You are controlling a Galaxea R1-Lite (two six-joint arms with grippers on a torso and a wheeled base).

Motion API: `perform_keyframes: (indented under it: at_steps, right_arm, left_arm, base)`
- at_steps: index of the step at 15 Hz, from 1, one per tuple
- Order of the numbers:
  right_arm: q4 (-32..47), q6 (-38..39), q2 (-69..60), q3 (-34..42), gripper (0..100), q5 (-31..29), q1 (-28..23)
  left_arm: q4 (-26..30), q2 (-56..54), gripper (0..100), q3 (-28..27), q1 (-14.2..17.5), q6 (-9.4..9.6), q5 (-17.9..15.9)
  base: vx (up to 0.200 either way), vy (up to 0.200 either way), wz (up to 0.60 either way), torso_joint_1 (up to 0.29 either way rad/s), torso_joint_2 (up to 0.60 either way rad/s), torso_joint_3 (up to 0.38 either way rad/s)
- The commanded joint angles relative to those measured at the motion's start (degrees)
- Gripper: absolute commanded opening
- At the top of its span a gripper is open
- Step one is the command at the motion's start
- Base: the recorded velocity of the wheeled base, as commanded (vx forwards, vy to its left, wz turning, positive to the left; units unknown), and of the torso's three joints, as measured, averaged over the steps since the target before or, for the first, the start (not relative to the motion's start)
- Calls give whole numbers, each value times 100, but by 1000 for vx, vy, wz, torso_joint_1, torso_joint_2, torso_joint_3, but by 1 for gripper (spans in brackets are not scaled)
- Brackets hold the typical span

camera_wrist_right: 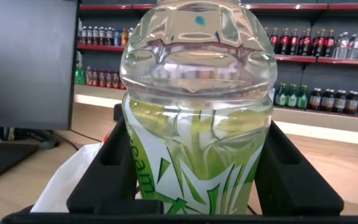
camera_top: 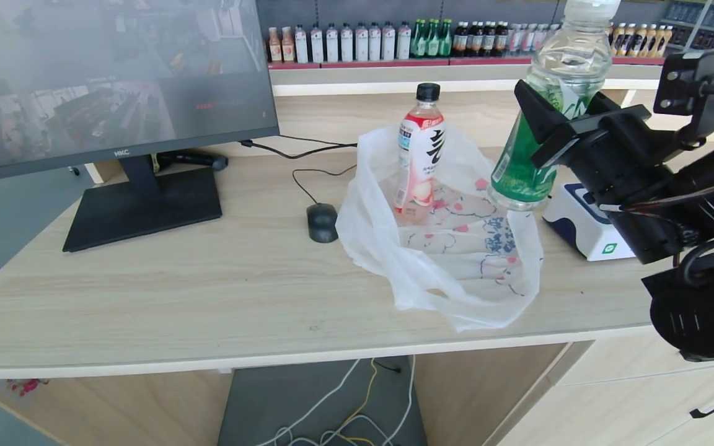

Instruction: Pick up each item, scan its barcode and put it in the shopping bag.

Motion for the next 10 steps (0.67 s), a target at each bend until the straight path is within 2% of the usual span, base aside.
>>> perform_keyframes:
  at_steps: [1,10]
  right_arm:
    - [-4,-3,352,-131,0,2,53]
    - [-4,120,1073,-711,0,2,79]
  left_arm:
    - [1,-2,100,0,-1,0,4]
    - [1,-2,100,0,-1,0,4]
  base:
    - [0,0,0,0,0,0]
    - [0,0,0,0,0,0]
